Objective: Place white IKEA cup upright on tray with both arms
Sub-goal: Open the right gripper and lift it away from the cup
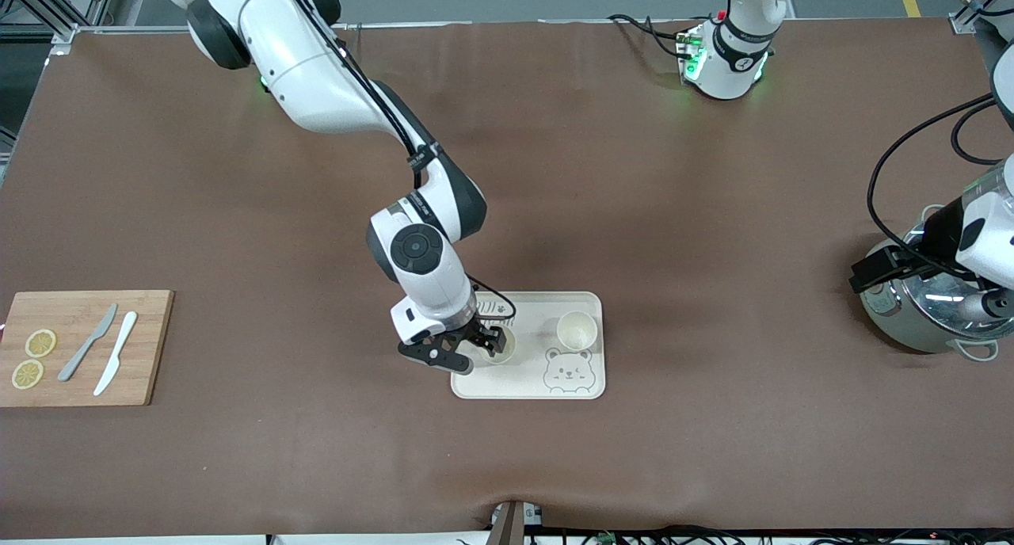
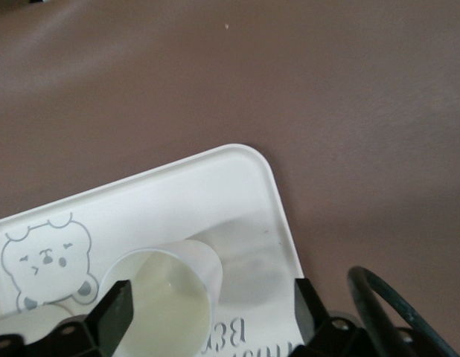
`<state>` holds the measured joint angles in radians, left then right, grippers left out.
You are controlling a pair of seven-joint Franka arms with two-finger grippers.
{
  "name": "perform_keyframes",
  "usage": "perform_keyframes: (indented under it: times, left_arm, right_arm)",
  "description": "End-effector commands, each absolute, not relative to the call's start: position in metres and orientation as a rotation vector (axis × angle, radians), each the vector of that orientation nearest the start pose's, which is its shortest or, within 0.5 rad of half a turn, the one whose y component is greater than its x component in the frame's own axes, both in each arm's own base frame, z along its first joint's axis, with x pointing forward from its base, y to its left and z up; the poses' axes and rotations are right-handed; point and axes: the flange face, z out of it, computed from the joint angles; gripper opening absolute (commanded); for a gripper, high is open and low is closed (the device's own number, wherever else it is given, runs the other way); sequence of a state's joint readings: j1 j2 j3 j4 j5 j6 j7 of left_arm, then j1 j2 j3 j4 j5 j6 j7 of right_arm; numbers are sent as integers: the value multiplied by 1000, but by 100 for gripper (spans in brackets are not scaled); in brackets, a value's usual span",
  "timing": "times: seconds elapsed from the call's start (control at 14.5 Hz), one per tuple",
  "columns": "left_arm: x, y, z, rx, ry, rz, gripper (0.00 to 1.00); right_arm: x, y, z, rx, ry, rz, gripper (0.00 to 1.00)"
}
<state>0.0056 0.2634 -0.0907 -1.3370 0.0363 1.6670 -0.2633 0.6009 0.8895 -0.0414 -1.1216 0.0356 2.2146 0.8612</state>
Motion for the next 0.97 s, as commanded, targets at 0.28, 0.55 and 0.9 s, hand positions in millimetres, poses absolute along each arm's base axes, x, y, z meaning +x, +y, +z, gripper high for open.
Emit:
perform_keyframes:
  times: [0.28,0.55,0.9]
  left_arm:
    - [615,-6,614,-3170,-68,-58,100]
    - [619,-7,608,-3182,-91,-52,100]
    - [608,-2,629,-3186,-80,-97,100]
  right_arm:
    - [600,320,537,-3076,340,-24,100]
    - [529,187,629,-3090,200,-9,100]
    - [532,32,638,-3111,58,-68,100]
